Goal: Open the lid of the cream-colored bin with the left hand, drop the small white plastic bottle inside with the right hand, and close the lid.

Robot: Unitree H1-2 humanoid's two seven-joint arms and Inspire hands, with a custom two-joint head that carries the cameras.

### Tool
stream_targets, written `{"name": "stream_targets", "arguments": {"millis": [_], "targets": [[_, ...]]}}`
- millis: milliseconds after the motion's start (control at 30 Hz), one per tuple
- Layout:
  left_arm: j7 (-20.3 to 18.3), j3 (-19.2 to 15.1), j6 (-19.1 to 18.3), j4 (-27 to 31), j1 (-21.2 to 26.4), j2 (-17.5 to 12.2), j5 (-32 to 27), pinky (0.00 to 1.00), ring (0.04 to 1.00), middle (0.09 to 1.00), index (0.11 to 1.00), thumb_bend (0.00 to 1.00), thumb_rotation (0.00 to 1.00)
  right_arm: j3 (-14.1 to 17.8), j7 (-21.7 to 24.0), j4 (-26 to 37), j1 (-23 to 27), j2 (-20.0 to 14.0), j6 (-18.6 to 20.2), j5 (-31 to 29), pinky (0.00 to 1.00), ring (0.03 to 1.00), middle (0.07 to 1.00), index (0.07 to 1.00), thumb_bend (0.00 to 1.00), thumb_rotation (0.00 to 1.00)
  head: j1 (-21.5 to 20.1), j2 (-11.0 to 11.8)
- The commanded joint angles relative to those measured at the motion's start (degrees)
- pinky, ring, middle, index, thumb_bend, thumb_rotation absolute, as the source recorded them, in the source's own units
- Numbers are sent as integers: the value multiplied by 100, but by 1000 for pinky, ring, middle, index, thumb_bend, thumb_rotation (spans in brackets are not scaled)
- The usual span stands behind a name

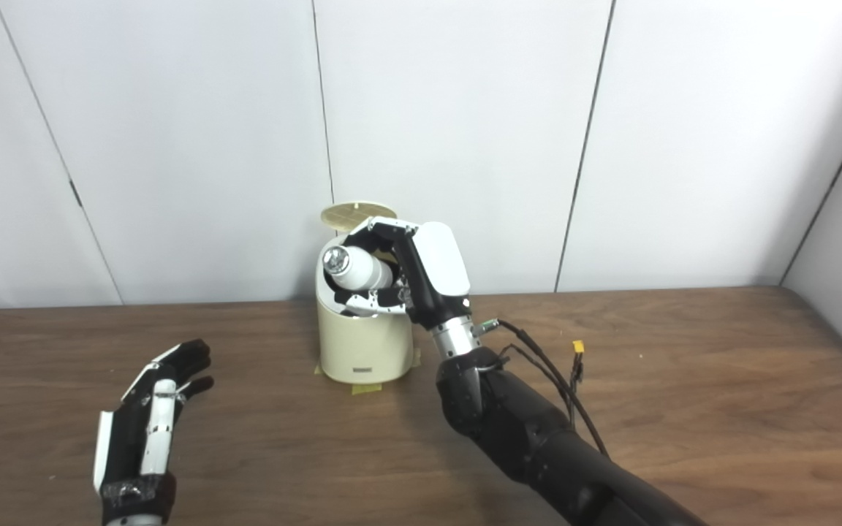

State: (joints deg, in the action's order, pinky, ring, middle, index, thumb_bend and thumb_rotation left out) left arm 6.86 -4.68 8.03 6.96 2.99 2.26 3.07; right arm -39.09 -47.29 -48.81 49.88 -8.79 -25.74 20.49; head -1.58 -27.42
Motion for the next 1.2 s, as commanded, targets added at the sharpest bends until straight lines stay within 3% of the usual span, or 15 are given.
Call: {"name": "stream_targets", "arguments": {"millis": [0, 100, 233, 267, 333, 400, 600, 1167], "targets": [[11, 28, 152, 137, 186, -1, 17, 746, 800, 774, 747, 183, 770, 125, 76, 183, 179, 17, -118, -120, 476, 516, 497, 482, 530, 0, 0, -3], [17, 27, 148, 139, 185, 7, 15, 740, 797, 772, 744, 181, 763, 167, 145, 189, 170, 24, -118, -142, 493, 533, 570, 489, 523, 121, -2, 1], [15, 30, 121, 154, 183, 6, 26, 741, 798, 773, 747, 179, 765, 223, 231, 200, 152, 33, -118, -147, 506, 545, 588, 491, 522, 135, -1, -3], [13, 29, 123, 154, 184, 6, 20, 743, 800, 776, 749, 180, 766, 242, 259, 205, 145, 36, -118, -148, 517, 552, 596, 558, 779, 101, -1, -3], [12, 30, 124, 154, 183, 6, 16, 745, 801, 776, 749, 179, 768, 282, 319, 213, 133, 43, -118, -154, 531, 561, 605, 599, 914, 84, -3, -2], [13, 30, 139, 146, 185, 3, 21, 743, 801, 776, 749, 176, 768, 324, 380, 223, 120, 49, -118, -155, 556, 586, 635, 638, 959, 90, -3, -2], [6, 28, 118, 153, 182, -2, 12, 746, 801, 775, 747, 182, 759, 442, 486, 255, 83, 64, -118, -128, 604, 649, 685, 692, 978, 107, -8, -10], [24, 33, 161, 89, 206, 2, 43, 738, 796, 772, 745, 177, 762, 526, 436, 287, 59, 60, -118, -83, 574, 622, 662, 652, 952, 96, -34, 8]]}}
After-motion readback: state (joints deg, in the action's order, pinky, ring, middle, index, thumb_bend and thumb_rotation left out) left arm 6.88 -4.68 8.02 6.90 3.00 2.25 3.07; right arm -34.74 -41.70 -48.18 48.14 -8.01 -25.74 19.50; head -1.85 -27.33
